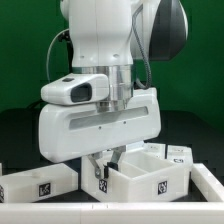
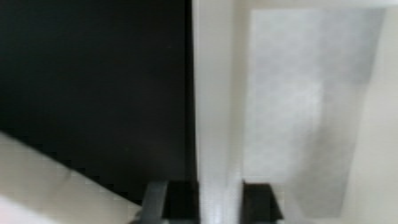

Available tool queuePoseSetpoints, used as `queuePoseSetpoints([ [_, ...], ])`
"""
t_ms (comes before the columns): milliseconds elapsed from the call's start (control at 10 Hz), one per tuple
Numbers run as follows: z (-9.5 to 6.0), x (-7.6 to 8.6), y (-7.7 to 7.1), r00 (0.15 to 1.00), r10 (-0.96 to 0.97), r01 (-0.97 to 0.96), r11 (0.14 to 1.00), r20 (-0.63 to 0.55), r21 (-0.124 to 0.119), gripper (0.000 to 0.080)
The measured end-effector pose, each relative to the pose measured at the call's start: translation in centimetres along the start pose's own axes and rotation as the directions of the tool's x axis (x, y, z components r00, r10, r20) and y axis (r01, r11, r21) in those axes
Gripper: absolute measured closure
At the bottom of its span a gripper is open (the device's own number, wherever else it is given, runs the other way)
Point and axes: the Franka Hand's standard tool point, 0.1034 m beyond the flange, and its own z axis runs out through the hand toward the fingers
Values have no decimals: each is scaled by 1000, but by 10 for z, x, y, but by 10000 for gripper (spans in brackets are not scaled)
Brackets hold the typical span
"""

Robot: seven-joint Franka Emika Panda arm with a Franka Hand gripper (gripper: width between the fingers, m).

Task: Assemble cabinet

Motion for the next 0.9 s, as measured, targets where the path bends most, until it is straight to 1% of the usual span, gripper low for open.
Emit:
queuePoseSetpoints([
  [100, -1, 1, 1, 997, -80, 79, 997, -11, -18, 712],
  [200, -3, -1, 1, 996, -81, 80, 996, -26, -44, 712],
  [300, -2, -2, 0, 998, -52, 51, 998, -22, -36, 712],
  [400, -2, -1, 1, 998, -52, 51, 998, -23, -37, 711],
  [500, -3, 2, 1, 994, -110, 109, 993, -22, -50, 711],
  [600, -5, 15, -3, 974, -223, 220, 973, -29, -72, 711],
  [700, -6, 32, -10, 955, -295, 292, 953, -31, -80, 709],
  [800, -6, 45, -14, 941, -338, 335, 939, -26, -80, 709],
  [900, -6, 44, -12, 914, -406, 403, 911, -17, -84, 709],
])
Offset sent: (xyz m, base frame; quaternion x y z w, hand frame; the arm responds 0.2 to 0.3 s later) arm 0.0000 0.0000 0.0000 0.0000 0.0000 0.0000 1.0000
